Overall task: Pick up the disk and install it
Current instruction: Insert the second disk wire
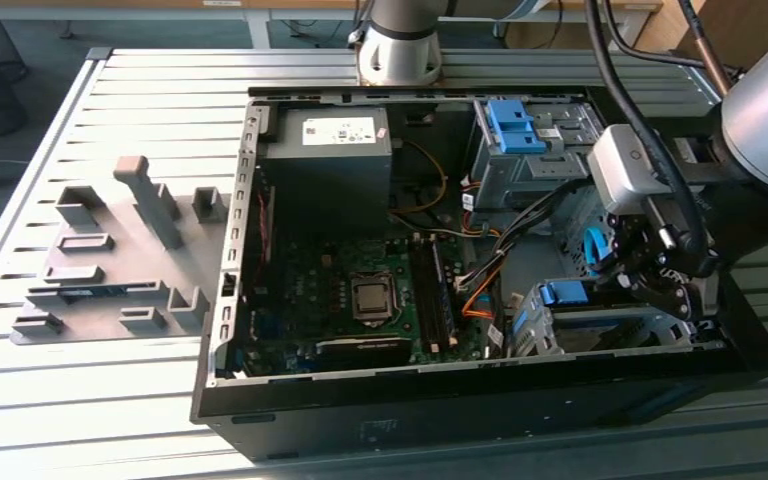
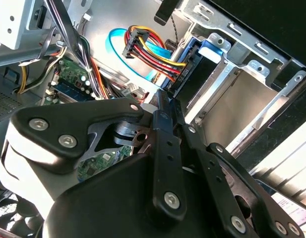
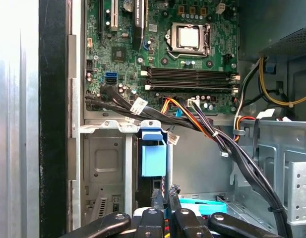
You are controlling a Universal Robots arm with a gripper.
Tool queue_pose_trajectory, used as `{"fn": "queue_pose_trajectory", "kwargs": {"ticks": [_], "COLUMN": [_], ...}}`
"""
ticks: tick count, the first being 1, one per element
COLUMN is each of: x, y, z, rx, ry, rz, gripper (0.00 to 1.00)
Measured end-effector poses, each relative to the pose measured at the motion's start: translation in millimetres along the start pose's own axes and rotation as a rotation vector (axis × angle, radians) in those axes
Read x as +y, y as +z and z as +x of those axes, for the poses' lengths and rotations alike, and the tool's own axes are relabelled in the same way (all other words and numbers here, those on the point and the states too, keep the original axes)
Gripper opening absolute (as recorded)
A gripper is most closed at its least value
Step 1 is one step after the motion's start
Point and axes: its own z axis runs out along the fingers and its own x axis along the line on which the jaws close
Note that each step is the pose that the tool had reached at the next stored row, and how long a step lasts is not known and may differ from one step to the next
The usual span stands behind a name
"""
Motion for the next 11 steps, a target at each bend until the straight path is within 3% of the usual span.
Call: {"fn": "queue_pose_trajectory", "kwargs": {"ticks": [11], "x": [-2.1], "y": [1.5], "z": [0.2], "rx": [-0.0017], "ry": [0.0], "rz": [0.0], "gripper": [0.16]}}
